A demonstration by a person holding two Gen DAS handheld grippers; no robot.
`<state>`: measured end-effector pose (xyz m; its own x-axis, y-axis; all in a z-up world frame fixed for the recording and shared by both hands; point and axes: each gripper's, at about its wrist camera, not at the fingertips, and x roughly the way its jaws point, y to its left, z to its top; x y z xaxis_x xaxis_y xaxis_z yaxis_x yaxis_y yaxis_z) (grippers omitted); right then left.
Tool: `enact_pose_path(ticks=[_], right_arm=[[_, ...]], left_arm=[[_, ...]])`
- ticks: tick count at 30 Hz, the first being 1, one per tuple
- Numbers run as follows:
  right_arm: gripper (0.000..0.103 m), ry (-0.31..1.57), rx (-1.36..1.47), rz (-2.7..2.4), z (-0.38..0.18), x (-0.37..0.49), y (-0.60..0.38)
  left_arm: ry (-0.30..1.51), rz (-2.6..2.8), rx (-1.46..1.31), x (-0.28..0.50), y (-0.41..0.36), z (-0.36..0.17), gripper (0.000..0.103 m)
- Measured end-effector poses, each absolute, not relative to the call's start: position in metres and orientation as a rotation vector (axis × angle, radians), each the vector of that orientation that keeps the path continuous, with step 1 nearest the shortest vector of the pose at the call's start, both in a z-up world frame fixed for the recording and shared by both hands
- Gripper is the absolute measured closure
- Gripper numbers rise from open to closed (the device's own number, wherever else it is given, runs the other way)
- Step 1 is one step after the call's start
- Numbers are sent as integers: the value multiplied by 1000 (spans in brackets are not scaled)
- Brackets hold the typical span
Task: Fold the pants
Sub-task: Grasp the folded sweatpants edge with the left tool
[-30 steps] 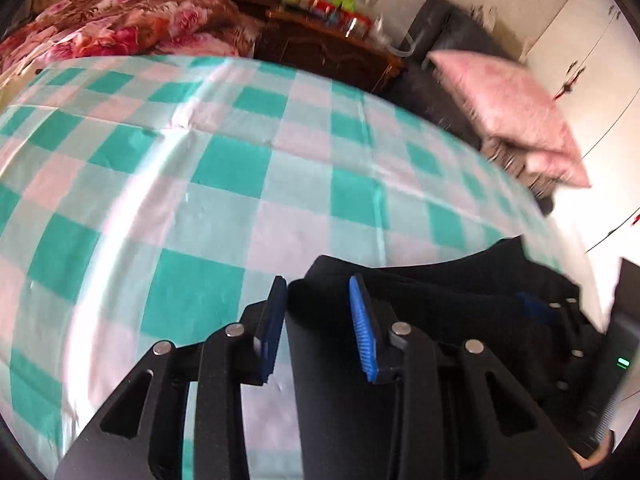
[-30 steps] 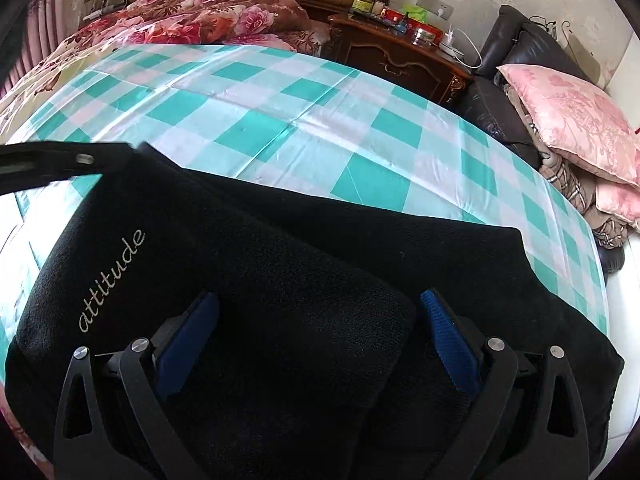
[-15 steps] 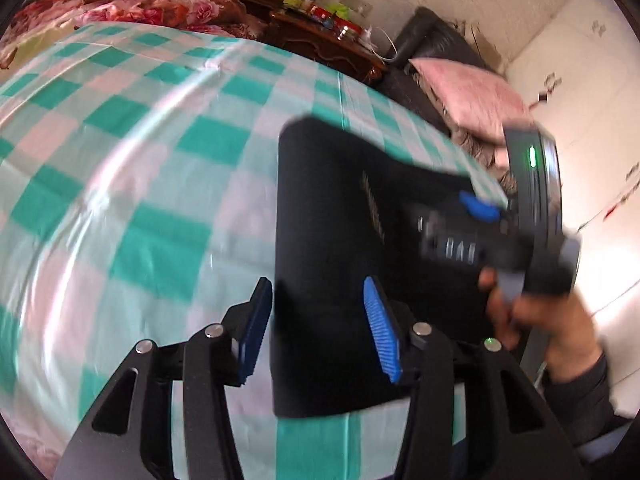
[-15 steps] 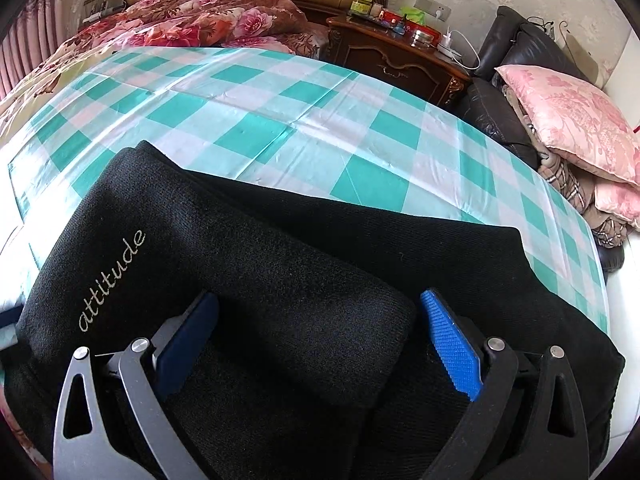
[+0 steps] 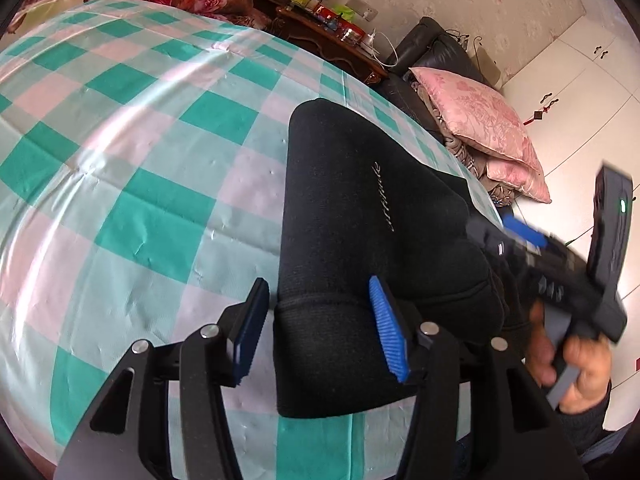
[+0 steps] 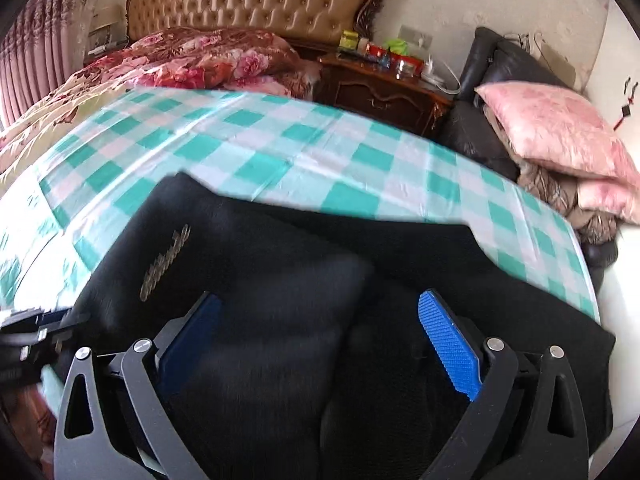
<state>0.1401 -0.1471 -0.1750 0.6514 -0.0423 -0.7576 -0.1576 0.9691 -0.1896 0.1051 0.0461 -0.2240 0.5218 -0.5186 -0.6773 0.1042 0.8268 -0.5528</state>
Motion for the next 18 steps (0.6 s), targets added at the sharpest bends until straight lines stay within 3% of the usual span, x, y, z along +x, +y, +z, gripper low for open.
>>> enact_pose_path(ticks=[2, 4, 6, 12, 18], right_arm=[[22, 928, -259, 43, -194, 141, -153], [23, 960, -223, 57, -207, 142, -161], [24, 950, -248, 59, -208, 141, -161], [23, 938, -244, 56, -211, 139, -160], [21, 938, -233, 62, -212, 138, -162]], left_arm=[[951, -390, -499, 104, 48, -223, 49], [942, -394, -543, 100, 52, -220, 48], [937, -407, -542, 95, 52, -217, 37], [939, -424, -505, 88, 42, -223, 37], [943, -430, -480, 90, 38, -222, 45]])
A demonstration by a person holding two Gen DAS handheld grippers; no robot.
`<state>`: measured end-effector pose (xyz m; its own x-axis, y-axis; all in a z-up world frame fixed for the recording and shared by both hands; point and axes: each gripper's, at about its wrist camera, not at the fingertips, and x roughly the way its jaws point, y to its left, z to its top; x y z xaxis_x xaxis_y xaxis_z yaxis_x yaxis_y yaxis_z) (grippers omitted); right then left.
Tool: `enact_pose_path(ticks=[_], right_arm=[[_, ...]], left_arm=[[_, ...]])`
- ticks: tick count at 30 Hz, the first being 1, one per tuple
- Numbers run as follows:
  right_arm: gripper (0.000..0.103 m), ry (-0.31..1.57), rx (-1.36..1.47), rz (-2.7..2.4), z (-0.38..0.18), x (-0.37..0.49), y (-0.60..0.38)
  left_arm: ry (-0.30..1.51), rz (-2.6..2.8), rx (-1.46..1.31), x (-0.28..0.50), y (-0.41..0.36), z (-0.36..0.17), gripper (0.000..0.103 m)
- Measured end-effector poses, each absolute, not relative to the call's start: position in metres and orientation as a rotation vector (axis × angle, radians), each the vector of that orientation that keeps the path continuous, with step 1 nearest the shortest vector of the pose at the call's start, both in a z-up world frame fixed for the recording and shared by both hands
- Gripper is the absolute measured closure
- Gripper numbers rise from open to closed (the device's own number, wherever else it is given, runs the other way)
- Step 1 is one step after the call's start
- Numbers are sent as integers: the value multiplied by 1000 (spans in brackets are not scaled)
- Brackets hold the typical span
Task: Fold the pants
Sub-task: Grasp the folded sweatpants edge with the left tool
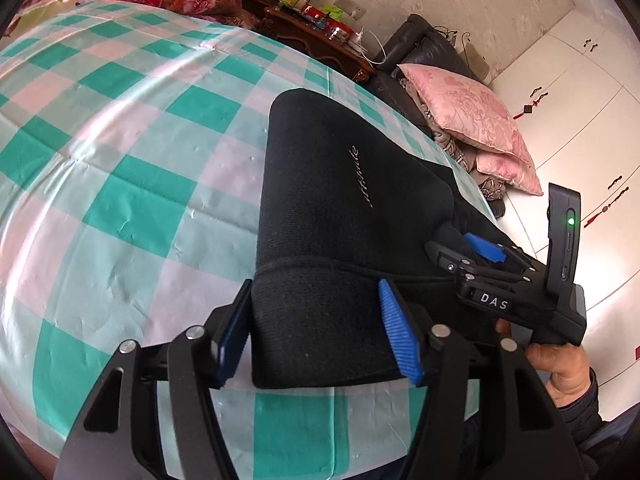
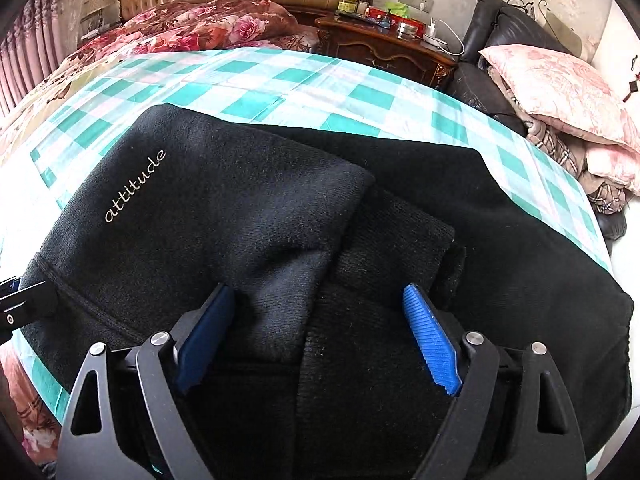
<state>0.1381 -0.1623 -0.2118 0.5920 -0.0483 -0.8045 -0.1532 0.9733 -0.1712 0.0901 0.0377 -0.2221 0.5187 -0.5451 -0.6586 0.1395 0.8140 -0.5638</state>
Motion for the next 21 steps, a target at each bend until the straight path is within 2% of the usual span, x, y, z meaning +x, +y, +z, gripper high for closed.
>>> enact_pose_path(ticks=[3, 14, 16, 21], right_arm=[[19, 935, -231, 64, -212, 138, -163], [17, 923, -226, 72, -214, 137, -165], [17, 921, -222, 75, -214, 137, -166], [16, 919, -220, 78, -214, 137, -167]], left_arm=[[937, -436, -468, 89, 37, -220, 52], [903, -479, -488, 82, 39, -198, 60], [890, -494, -502, 81, 37, -193, 60], [930, -451, -551, 86, 43, -207, 50]])
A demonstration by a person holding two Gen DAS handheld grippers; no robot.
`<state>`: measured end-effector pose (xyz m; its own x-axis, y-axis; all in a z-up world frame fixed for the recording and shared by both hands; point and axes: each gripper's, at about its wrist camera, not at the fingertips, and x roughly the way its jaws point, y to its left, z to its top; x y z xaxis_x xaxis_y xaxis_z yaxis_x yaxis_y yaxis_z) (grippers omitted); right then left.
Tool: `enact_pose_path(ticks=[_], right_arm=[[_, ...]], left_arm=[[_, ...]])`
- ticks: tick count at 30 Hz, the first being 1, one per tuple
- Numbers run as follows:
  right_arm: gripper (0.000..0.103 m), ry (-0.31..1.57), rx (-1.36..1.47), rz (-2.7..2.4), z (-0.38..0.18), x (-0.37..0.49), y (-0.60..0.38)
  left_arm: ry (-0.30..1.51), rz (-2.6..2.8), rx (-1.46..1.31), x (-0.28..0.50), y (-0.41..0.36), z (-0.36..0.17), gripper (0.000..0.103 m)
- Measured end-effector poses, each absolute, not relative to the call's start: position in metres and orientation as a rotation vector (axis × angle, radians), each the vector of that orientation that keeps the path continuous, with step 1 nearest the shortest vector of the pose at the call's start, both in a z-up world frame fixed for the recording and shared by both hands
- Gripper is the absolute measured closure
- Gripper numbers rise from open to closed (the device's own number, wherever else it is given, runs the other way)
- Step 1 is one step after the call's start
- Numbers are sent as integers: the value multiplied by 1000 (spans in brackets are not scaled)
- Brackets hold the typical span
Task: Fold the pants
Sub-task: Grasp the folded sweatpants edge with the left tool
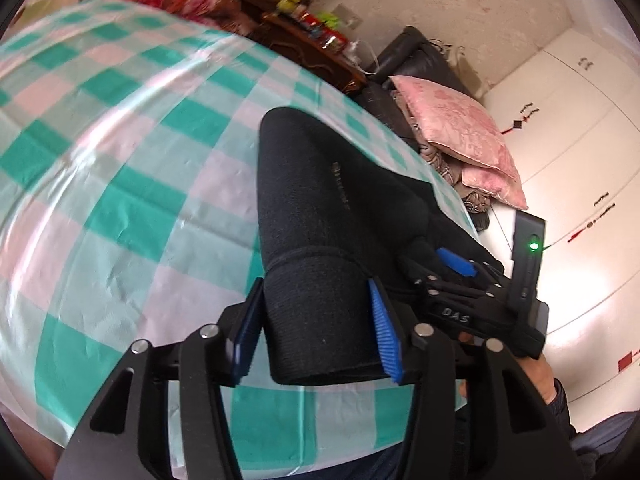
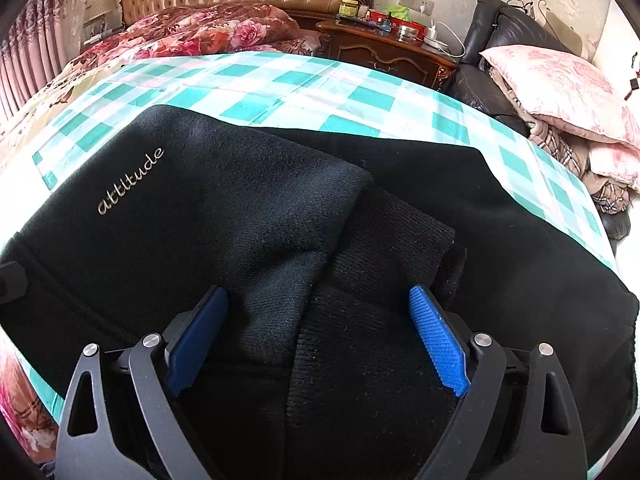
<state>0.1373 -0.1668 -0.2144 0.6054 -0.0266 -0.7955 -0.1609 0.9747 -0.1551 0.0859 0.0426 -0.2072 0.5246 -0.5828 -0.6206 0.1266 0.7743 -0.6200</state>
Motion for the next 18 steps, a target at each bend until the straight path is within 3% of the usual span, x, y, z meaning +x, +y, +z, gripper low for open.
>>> enact_pose_path(ticks=[5, 12, 18], right_arm=[[16, 919, -219, 79, -215, 137, -167], [16, 983, -184, 73, -203, 144, -171], [13, 993, -133, 280, -122, 174, -139]], left_arm=[[985, -427, -571, 90, 45, -221, 39], [955, -434, -492, 87, 36, -211, 66], [852, -335, -209, 70, -5, -171, 69]])
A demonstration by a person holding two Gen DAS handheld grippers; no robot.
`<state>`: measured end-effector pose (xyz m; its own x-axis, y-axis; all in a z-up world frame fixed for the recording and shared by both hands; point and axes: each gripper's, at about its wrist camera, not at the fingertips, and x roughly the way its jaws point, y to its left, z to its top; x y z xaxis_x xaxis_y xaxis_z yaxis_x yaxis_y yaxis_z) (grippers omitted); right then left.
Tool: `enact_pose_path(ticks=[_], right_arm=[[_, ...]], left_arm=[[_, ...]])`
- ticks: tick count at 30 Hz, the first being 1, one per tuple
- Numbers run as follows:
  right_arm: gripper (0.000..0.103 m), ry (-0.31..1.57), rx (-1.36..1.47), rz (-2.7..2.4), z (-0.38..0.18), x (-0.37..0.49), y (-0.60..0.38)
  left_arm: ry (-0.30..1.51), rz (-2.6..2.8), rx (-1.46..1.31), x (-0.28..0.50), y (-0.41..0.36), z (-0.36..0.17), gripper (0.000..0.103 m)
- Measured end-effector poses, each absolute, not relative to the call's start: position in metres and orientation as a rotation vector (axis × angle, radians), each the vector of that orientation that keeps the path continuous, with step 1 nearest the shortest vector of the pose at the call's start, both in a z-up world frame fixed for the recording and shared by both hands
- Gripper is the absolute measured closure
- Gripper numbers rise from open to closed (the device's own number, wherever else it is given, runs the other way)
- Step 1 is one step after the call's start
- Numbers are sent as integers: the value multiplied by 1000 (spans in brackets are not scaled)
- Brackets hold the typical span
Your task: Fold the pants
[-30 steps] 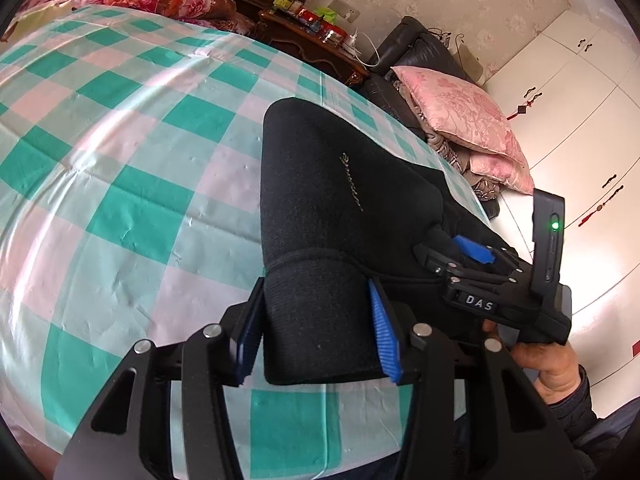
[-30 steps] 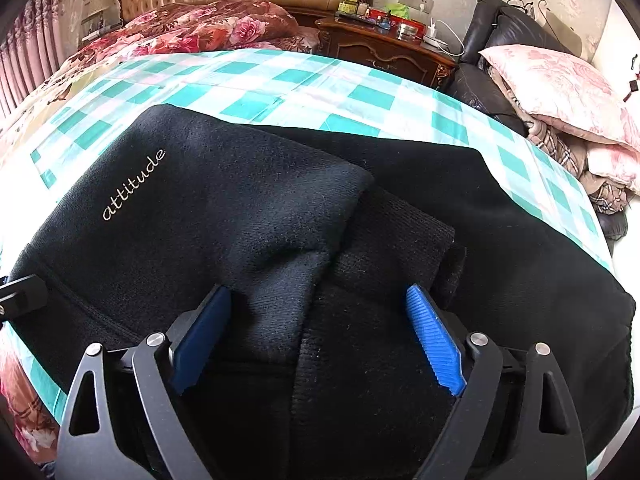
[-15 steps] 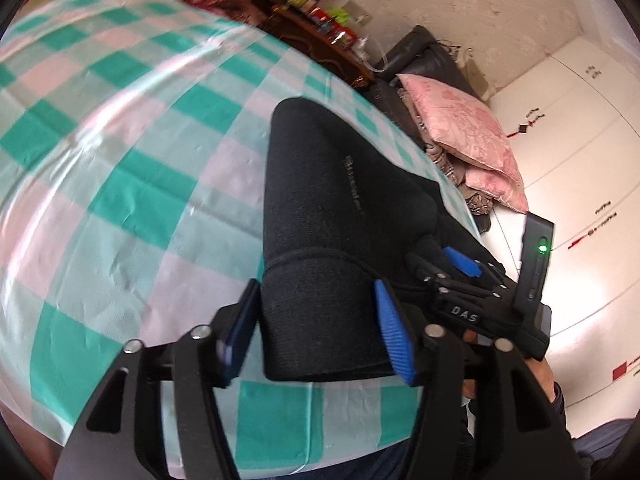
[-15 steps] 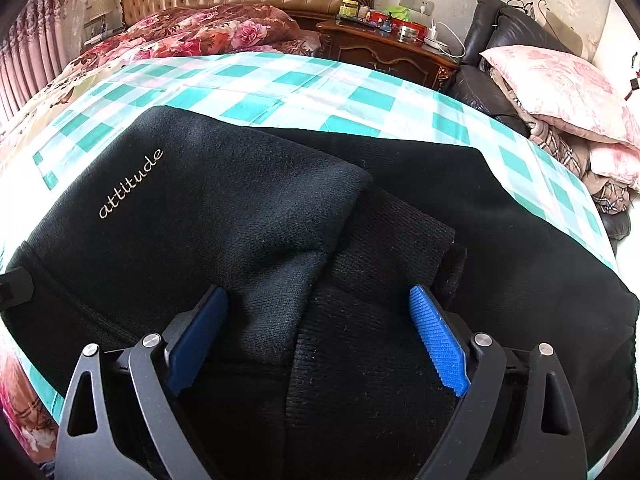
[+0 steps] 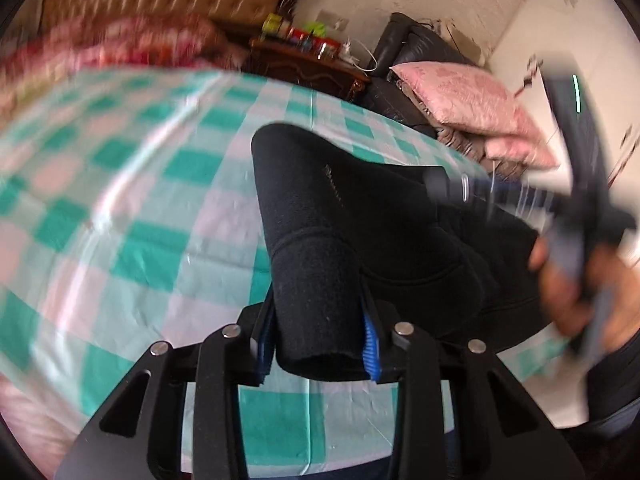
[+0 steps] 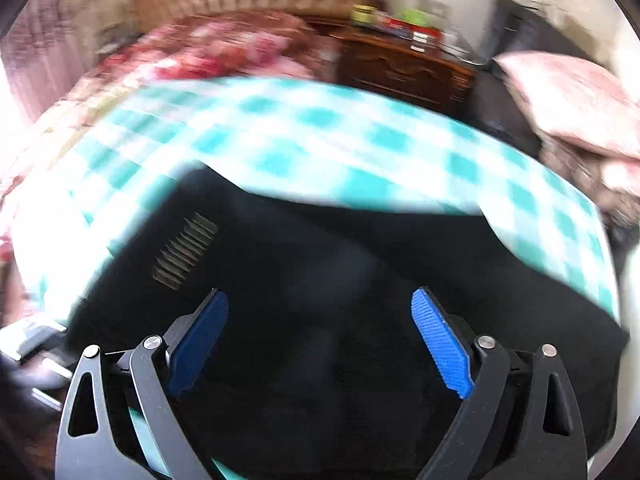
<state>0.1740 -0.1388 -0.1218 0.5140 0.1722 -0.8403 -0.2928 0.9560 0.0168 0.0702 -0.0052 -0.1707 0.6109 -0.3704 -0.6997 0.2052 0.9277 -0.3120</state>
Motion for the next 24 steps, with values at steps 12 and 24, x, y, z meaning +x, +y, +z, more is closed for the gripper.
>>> enact_pose_path(ticks=[12, 24], right_arm=[[20, 1328, -271, 455, -149, 257, -34], [69, 1058, 272, 564, -31, 203, -296]], left_arm=[[714, -211, 191, 53, -73, -134, 70], [336, -404, 613, 6, -238, -46, 72]])
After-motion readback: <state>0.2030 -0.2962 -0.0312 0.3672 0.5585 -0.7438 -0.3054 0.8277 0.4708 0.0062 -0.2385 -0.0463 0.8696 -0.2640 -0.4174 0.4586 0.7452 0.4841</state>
